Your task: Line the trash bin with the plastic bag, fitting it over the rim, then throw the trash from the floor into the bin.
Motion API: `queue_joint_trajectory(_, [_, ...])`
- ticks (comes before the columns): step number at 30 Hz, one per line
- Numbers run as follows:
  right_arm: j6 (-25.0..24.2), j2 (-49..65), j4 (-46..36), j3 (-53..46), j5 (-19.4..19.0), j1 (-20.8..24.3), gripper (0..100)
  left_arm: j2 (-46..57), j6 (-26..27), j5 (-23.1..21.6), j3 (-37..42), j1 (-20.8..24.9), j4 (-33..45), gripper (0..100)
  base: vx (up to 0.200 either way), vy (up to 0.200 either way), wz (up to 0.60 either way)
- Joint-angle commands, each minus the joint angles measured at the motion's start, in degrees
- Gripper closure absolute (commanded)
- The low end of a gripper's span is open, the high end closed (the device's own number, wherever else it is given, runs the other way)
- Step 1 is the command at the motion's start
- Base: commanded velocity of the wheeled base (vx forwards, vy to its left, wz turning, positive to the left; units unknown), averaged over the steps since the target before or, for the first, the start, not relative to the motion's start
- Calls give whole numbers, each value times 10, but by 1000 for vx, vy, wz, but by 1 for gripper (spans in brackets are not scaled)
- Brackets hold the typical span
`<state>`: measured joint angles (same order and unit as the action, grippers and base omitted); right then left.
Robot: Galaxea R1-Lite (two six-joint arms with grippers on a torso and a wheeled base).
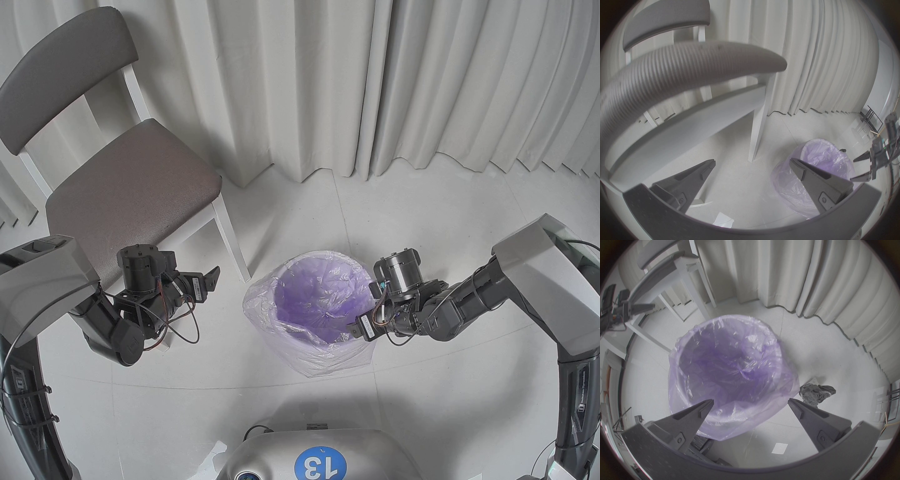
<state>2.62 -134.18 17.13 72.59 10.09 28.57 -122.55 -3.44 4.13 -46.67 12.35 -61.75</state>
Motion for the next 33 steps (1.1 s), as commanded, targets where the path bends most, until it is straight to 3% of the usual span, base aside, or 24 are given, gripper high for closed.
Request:
queue_joint_trajectory(1, [9, -4, 3, -27, 0, 1, 0, 29, 0, 0, 18, -2, -1, 0, 0, 0, 0])
queue_joint_trajectory(9, [16, -1, 10, -64, 17, -3, 0, 34, -2, -3, 52, -4, -21, 0, 0, 0, 0])
queue_joint_trajectory(21, [15, -82, 99, -47, 13, -21, 0, 11, -1, -4, 104, -8, -99, 0, 0, 0, 0])
queue_joint_trajectory(29, [17, -130, 90, 15, 5, -34, 0, 9, -1, -4, 119, -15, -111, 0, 0, 0, 0])
queue_joint_trajectory(33, [19, -135, 24, 57, -19, -41, 0, 6, 0, -4, 121, -14, -122, 0, 0, 0, 0])
